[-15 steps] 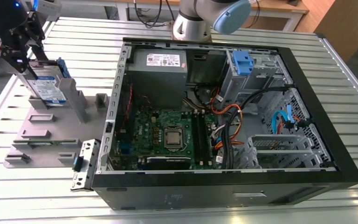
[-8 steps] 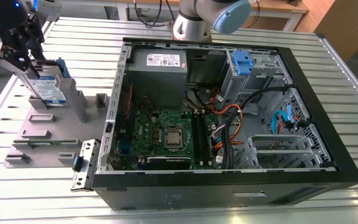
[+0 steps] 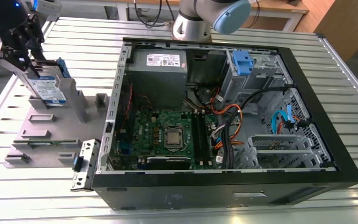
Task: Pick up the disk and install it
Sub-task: 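Pick up the disk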
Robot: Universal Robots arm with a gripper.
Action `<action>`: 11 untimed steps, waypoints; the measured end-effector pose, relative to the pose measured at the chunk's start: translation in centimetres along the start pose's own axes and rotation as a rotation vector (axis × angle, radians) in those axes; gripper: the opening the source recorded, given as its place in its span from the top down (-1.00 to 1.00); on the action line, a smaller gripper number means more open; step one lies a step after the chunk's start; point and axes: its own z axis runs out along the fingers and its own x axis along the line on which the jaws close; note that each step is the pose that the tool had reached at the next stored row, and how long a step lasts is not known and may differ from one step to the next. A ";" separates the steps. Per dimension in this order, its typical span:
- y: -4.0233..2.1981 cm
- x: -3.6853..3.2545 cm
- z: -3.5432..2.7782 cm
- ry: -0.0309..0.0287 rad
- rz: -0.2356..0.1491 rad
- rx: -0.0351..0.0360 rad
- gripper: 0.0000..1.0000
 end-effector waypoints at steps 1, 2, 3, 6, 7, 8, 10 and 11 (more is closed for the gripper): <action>0.00 0.00 -0.03 0.0001 0.000 -0.0001 0.00; 0.01 0.00 -0.11 0.0002 0.000 -0.0003 0.00; 0.00 0.00 -0.20 0.0001 0.000 -0.0001 0.00; 0.00 -0.01 -0.25 -0.0002 0.000 0.0003 0.00; 0.00 -0.01 -0.26 -0.0002 0.000 0.0003 0.00; -0.01 -0.01 -0.28 -0.0001 0.000 0.0001 0.00; -0.63 -0.05 -0.28 0.0002 0.000 0.0000 0.00; -0.76 -0.06 -0.27 0.0001 0.000 0.0001 0.00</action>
